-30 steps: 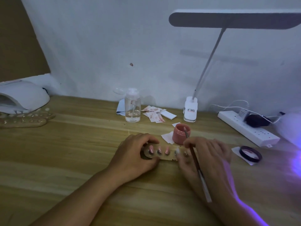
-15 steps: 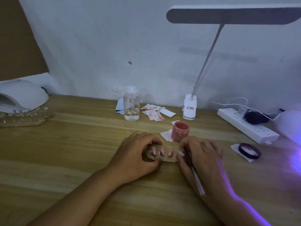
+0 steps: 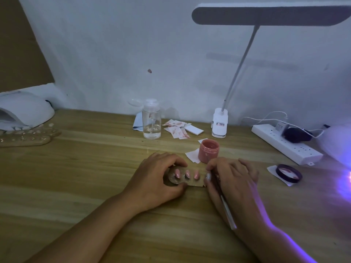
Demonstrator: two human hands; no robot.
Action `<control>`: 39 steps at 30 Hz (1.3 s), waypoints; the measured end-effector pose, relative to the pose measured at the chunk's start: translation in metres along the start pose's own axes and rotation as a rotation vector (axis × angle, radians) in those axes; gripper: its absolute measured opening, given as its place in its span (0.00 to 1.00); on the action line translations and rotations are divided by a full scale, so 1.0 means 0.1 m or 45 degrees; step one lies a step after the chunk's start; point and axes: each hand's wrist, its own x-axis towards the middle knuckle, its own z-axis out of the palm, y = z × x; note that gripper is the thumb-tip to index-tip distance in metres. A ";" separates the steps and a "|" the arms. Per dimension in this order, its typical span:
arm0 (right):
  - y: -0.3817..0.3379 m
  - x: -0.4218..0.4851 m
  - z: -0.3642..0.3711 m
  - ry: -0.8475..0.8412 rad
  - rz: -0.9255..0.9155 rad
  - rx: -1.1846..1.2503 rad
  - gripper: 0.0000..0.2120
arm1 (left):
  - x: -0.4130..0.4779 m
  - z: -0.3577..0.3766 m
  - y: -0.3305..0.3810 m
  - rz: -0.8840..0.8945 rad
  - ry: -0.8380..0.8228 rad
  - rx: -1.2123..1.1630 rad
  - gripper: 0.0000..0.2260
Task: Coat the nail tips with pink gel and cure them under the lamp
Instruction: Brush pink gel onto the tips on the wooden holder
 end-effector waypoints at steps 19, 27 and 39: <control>-0.14 -0.03 -0.15 0.244 0.290 0.613 0.10 | 0.01 0.02 -0.05 -0.167 0.058 -0.016 0.19; -0.09 -0.01 -0.17 0.076 0.650 1.192 0.05 | 0.02 0.02 -0.06 -0.190 0.047 -0.045 0.18; -0.06 0.00 -0.13 -0.102 0.701 1.192 0.05 | 0.02 0.01 -0.05 -0.198 0.037 -0.050 0.18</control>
